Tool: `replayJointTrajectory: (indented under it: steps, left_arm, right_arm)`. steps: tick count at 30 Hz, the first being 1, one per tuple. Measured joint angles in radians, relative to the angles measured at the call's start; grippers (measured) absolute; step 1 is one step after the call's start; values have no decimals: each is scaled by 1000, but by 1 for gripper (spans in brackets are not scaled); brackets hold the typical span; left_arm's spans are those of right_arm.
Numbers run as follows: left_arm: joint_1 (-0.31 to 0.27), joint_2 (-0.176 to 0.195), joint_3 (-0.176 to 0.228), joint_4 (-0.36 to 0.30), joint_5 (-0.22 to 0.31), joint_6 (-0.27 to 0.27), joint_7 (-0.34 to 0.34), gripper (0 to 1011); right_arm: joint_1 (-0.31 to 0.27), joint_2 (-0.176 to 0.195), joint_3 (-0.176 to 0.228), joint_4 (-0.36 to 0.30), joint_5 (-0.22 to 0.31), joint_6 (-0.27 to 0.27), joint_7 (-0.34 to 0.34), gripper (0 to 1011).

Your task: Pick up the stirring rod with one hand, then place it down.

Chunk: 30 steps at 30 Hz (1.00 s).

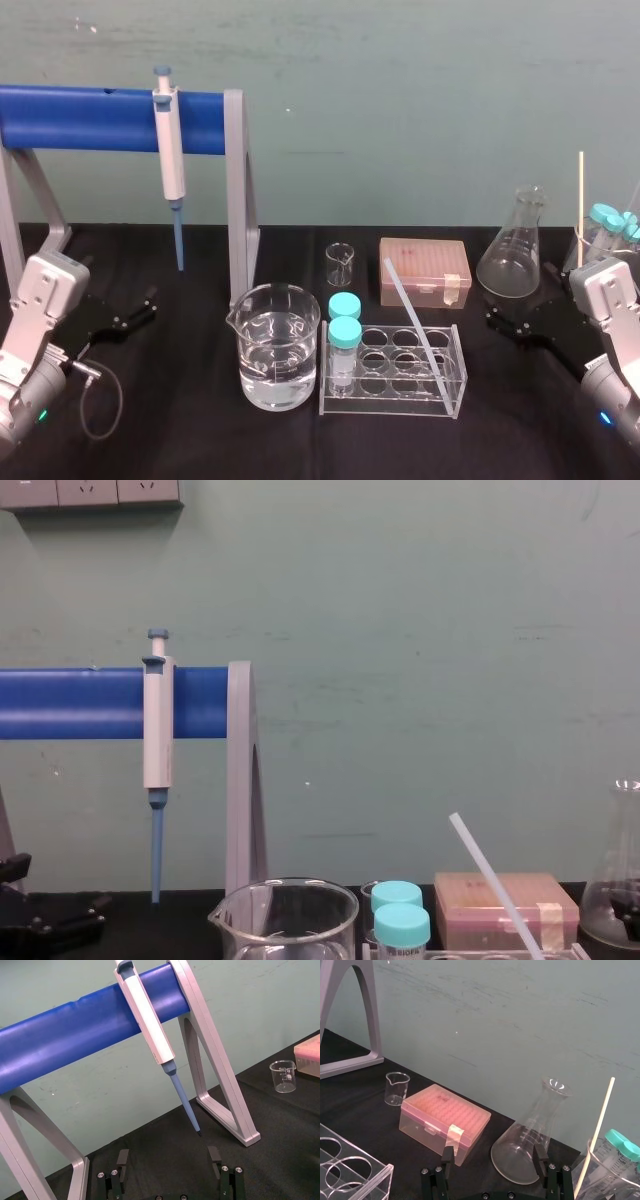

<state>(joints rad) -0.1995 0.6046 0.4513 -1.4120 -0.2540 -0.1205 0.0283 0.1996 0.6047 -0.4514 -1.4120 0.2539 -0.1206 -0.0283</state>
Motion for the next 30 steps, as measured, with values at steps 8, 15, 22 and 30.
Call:
replayJointTrajectory:
  steps: [8, 15, 22, 30]
  left_arm:
    - [0, 0, 0, 0, 0, 0, 0, 1000]
    - [0, 0, 0, 0, 0, 0, 0, 1000]
    - [0, 0, 0, 0, 0, 0, 0, 1000]
    - [0, 0, 0, 0, 0, 0, 0, 1000]
  right_arm:
    - [0, 0, 0, 0, 0, 0, 0, 1004]
    - [0, 0, 0, 0, 0, 0, 0, 1004]
    - [0, 0, 0, 0, 0, 0, 0, 1004]
    - [0, 0, 0, 0, 0, 0, 0, 1004]
